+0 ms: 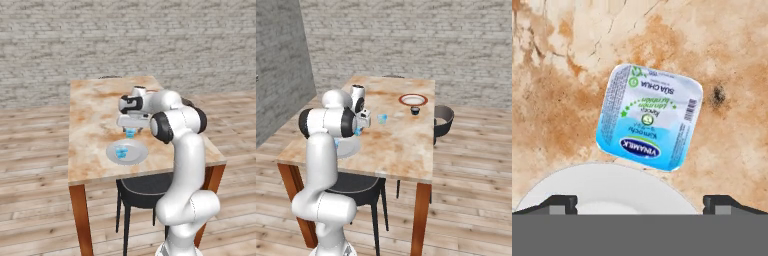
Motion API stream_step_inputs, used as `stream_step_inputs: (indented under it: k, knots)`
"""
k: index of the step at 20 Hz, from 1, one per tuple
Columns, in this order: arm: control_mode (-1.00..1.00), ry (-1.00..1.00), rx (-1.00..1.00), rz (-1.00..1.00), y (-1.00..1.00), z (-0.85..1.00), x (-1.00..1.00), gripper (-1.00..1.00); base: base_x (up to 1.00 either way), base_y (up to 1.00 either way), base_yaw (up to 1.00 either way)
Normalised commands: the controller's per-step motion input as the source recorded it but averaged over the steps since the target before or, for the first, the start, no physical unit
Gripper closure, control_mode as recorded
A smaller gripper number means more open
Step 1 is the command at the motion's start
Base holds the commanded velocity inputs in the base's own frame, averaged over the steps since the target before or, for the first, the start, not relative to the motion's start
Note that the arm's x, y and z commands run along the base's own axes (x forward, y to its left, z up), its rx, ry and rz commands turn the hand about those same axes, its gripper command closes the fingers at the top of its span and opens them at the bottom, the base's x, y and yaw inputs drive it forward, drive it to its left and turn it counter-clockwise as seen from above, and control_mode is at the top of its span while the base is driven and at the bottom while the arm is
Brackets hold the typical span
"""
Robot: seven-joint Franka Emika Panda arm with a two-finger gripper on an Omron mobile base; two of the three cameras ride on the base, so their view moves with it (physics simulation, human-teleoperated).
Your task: Place two yogurt containers on each plate.
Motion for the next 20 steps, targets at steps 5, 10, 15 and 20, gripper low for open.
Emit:
stream_step_inputs:
  k: [5,10,15,20]
  knots:
    - [-1.0,0.02,-0.04,-0.2,0.0,-0.08,0.13,-1.0,0.0,0.0,0.0]
    - [-1.0,0.01,-0.03,-0.16,0.0,-0.07,0.28,-1.0,0.0,0.0,0.0]
    - [-1.0,0.02,-0.01,-0.11,-0.05,-0.2,0.07,-1.0,0.0,0.0,0.0]
    - [-1.0,0.0,-0.02,-0.04,-0.03,-0.13,0.2,-1.0,0.0,0.0,0.0]
